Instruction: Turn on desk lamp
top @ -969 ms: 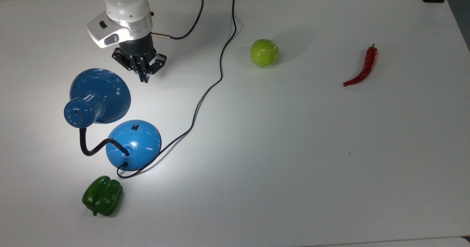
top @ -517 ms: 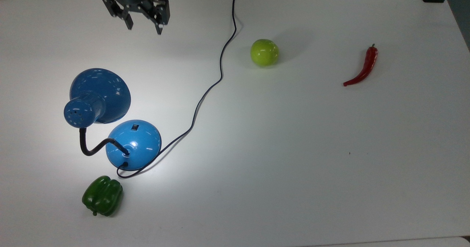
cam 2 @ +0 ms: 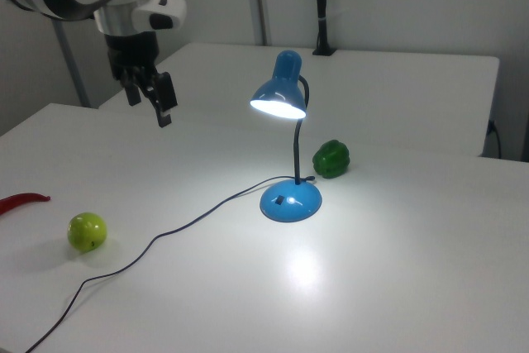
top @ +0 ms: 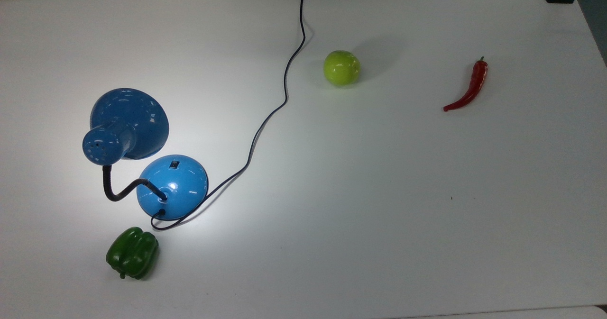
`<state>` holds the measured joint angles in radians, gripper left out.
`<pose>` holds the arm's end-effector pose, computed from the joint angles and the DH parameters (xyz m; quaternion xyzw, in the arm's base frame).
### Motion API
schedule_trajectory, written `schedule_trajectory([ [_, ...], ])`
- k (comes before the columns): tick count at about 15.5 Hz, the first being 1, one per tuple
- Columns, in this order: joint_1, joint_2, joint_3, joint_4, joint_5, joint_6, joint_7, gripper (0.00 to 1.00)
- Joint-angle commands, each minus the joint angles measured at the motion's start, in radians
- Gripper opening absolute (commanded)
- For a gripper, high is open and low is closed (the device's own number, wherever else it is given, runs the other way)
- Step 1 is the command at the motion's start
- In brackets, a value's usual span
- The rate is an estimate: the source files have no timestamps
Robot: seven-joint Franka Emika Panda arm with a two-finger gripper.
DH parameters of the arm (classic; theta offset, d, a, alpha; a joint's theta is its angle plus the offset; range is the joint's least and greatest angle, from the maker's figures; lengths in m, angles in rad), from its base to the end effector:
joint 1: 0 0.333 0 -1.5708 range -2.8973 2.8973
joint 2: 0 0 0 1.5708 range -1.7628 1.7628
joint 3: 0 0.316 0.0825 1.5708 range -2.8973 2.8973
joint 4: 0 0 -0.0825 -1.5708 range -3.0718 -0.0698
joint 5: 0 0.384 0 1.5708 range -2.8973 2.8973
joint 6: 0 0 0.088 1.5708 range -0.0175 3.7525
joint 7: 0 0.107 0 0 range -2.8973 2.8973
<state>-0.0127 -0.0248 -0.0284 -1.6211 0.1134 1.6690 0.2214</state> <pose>0.5562 -0.0120 0.6239 -0.9887 0.1341 -0.0310 0.0600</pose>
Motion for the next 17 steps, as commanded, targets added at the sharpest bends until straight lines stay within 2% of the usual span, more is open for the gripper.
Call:
schedule_trajectory([
  [1,-0.033,0.019,0.117,0.058,0.014,-0.026,0.125,1.0],
  [5,-0.024,0.023,0.197,0.05,0.0,-0.014,0.254,1.0],
  [7,-0.013,0.022,0.2,0.04,-0.007,-0.017,0.239,1.0],
  [9,-0.013,0.023,0.2,0.037,-0.044,-0.014,0.121,1.0],
  [14,-0.013,0.031,0.186,0.032,-0.115,0.0,-0.317,1.0],
  [17,-0.013,0.029,0.177,0.02,-0.113,0.021,-0.352,1.0],
])
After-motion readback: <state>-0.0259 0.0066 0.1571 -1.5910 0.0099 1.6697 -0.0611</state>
